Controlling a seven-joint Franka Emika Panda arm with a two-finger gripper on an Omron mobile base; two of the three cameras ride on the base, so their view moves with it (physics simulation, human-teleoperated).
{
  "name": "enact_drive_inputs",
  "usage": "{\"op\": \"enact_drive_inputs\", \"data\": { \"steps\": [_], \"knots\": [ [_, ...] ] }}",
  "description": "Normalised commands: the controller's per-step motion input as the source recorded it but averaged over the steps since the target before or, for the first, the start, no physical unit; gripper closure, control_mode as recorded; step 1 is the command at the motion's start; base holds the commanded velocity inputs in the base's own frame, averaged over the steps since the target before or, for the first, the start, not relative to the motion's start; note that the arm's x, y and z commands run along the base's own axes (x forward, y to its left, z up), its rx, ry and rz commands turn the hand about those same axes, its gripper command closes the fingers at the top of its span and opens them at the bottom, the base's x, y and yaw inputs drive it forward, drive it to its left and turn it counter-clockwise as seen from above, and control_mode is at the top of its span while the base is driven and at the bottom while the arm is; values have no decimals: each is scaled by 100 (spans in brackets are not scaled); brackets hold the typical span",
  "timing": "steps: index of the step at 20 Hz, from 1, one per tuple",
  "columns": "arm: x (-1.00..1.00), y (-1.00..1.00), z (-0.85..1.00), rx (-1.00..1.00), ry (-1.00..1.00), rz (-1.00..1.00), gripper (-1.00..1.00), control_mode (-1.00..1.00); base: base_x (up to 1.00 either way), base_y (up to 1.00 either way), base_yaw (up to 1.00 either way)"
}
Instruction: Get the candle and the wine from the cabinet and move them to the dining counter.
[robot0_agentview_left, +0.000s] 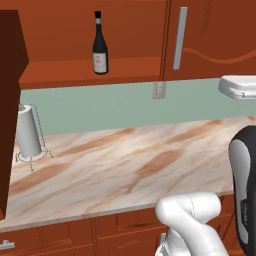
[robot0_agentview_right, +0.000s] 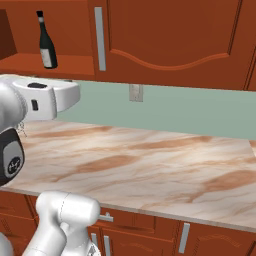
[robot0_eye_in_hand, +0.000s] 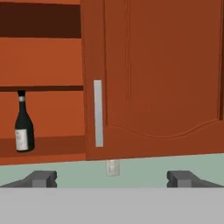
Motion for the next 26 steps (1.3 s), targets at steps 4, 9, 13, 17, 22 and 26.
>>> {"op": "enact_drive_inputs", "data": {
  "steps": [4,9,13,17,22,26],
  "knots": [
    [39,12,0,0,-18,13,-100,-100,0,0,0],
    [32,16,-8,-1,-11,5,-100,-100,0,0,0],
    [33,5,0,0,0,-2,-100,-100,0,0,0],
    [36,0,0,0,0,-6,-100,-100,0,0,0],
    [39,0,0,0,0,-2,-100,-100,0,0,0],
    [34,0,0,0,-2,0,-100,-100,0,0,0]
  ]
}}
